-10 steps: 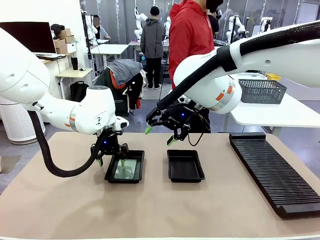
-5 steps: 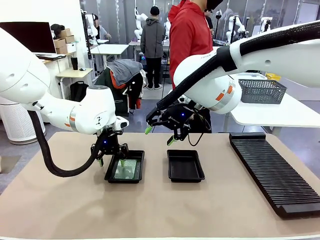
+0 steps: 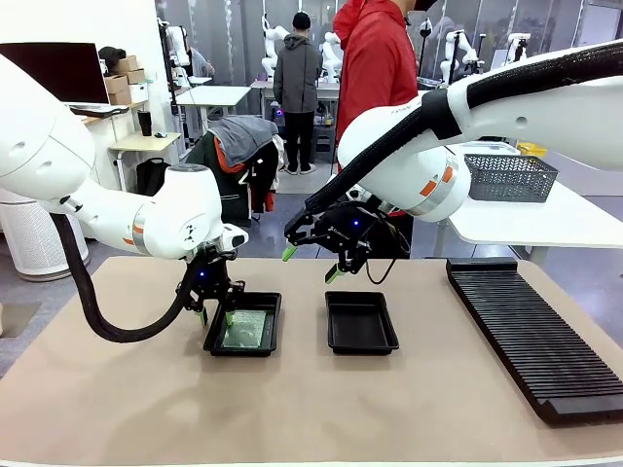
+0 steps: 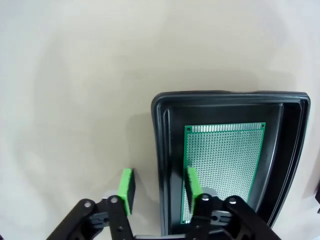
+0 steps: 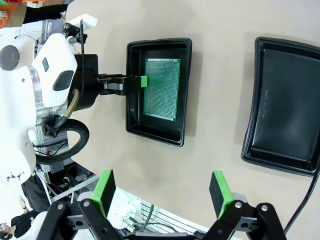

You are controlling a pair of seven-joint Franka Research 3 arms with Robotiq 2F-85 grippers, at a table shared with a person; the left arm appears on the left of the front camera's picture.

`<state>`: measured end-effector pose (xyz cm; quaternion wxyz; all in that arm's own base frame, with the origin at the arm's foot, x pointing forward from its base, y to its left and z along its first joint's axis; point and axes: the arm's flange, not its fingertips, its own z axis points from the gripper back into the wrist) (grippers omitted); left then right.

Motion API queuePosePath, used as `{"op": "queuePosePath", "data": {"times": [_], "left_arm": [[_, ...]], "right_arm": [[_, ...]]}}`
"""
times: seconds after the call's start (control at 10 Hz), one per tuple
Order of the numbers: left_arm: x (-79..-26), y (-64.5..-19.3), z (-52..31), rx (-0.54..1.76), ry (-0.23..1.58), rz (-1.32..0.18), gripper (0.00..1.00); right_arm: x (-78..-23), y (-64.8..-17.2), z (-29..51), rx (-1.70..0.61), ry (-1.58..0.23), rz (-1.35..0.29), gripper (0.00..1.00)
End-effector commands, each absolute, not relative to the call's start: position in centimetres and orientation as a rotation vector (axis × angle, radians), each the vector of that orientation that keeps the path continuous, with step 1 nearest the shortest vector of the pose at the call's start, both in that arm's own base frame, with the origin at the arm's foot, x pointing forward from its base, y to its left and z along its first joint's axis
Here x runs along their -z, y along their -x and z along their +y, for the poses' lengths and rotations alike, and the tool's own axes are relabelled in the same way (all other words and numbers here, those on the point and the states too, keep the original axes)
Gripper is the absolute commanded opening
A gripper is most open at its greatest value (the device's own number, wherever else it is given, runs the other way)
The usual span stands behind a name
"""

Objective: Inspect and transfer BCBs to ESD trays.
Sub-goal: Pick up the ESD tray and place it on the left side of the table.

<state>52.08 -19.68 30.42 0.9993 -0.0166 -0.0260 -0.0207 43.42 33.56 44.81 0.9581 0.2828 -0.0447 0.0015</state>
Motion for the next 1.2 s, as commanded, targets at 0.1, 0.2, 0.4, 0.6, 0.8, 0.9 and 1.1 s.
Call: {"op": "queuePosePath", "data": {"times": [0.1,0.2,0.4,0.6,0.8,0.9,1.1], "left_arm": [[-30.32,-51.99,-19.47,0.036,0.038,-0.073,0.2],[-30.17,-52.04,-19.43,0.032,0.039,-0.07,0.16],[-30.14,-51.95,-19.45,0.031,0.037,-0.071,0.0],[-30.32,-51.76,-19.36,0.025,0.042,-0.076,0.0],[-30.45,-52.14,-19.64,0.039,0.035,-0.056,0.0],[-30.45,-52.14,-19.64,0.039,0.035,-0.056,0.0],[-30.45,-52.14,-19.64,0.039,0.035,-0.056,0.0]], "right_arm": [[-44.86,-43.54,33.75,0.013,-0.554,-0.091,1.0],[-44.86,-43.54,33.75,0.013,-0.554,-0.091,1.0],[-44.86,-43.54,33.75,0.013,-0.554,-0.091,1.0],[-44.86,-43.54,33.75,0.013,-0.554,-0.091,1.0],[-44.86,-43.54,33.75,0.013,-0.554,-0.091,1.0],[-44.86,-43.54,33.75,0.013,-0.554,-0.091,1.0],[-44.86,-43.54,33.75,0.013,-0.554,-0.091,1.0]]}}
